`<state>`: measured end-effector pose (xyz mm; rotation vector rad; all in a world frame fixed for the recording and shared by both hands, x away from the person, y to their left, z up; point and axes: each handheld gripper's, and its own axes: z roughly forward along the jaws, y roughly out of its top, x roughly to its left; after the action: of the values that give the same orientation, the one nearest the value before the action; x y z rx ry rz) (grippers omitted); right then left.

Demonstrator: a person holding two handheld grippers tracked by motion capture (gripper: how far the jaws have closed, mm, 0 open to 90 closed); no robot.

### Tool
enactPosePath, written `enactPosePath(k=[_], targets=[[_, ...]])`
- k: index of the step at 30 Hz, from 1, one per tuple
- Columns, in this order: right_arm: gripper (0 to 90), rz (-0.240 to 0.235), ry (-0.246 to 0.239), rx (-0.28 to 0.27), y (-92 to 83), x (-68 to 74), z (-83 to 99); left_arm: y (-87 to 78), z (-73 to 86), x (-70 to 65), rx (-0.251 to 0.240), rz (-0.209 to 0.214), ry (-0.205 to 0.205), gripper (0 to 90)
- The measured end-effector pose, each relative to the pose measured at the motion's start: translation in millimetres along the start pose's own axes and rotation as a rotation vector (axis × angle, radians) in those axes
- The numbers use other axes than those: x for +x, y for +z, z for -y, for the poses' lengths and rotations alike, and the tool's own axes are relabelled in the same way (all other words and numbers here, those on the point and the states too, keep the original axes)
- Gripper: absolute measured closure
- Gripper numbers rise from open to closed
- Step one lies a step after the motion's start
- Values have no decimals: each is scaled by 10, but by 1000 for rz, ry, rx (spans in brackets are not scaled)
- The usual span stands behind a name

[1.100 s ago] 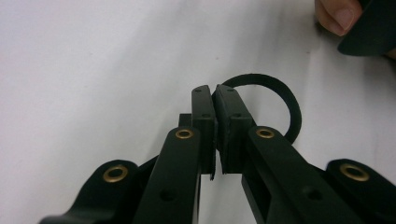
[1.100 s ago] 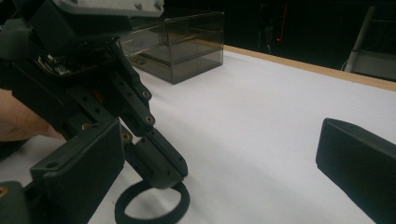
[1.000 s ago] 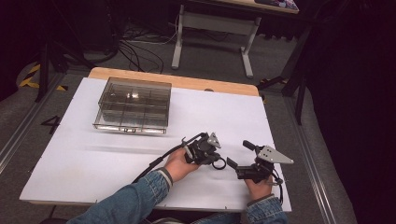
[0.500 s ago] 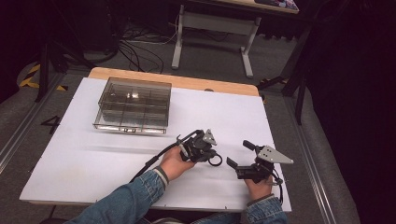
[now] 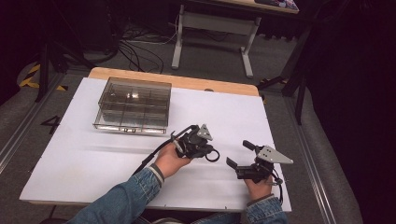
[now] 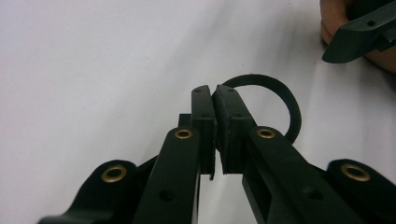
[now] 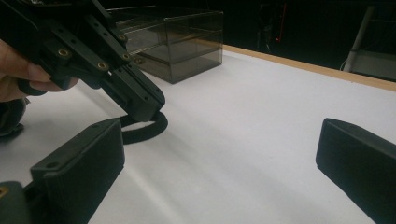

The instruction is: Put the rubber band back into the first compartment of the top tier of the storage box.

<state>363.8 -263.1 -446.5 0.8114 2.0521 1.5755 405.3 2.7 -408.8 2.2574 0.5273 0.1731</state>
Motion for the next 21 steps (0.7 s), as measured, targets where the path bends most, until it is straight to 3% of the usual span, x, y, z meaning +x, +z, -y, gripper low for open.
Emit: enactPosePath(k=[7,21], targets=[[17,0,-2,0,0,1,0,-104,-15,41,-11,6,-10,862],[17,-2,-1,1,1,3,0,-308,-64,103,-23,-35,-3,861]])
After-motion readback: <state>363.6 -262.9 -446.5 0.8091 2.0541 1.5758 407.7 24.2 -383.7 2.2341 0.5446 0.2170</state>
